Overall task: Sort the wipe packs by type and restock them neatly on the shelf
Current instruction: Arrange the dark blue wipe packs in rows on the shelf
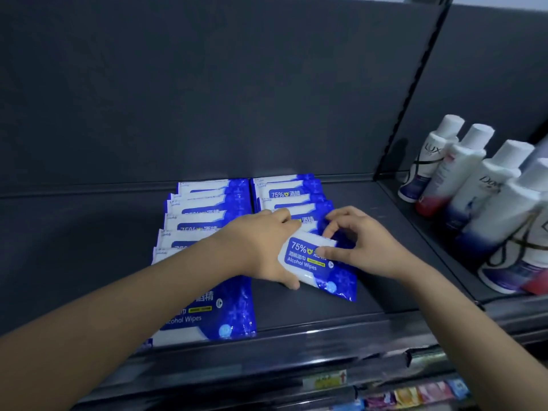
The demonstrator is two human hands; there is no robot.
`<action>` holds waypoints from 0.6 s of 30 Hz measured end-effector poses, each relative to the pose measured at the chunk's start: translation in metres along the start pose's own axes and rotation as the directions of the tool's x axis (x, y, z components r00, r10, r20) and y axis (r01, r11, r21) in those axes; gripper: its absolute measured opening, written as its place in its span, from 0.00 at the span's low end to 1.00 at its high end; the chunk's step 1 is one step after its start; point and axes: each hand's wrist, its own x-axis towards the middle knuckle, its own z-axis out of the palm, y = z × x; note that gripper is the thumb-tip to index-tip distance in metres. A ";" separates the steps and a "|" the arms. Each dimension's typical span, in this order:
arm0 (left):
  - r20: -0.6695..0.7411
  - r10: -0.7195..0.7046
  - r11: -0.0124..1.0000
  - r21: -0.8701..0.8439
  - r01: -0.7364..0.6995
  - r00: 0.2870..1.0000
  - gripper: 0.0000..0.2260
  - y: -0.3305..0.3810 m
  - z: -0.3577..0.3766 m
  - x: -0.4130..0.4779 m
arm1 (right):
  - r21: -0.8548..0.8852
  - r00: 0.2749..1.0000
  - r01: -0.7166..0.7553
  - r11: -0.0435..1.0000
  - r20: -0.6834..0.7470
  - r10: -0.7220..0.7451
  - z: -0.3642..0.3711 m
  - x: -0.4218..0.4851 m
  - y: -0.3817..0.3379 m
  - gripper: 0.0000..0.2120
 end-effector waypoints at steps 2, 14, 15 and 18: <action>-0.025 -0.008 1.000 0.014 0.008 1.000 0.41 0.002 0.002 0.000 | 0.024 1.000 0.027 0.999 -0.003 -0.027 -0.003 0.000 0.001 0.12; -0.196 0.018 0.991 0.131 0.008 0.980 0.31 0.021 0.009 -0.016 | -0.089 0.987 0.059 0.994 0.156 -0.045 -0.006 0.006 0.000 0.16; -0.192 -0.001 0.994 0.104 0.022 0.981 0.29 0.023 0.010 -0.015 | -0.117 0.988 0.051 0.992 0.148 -0.034 -0.006 0.006 0.000 0.19; -0.166 -0.041 0.998 0.041 0.049 0.985 0.26 0.024 0.008 -0.014 | -0.192 0.992 0.076 0.978 0.115 -0.054 -0.007 0.006 -0.004 0.21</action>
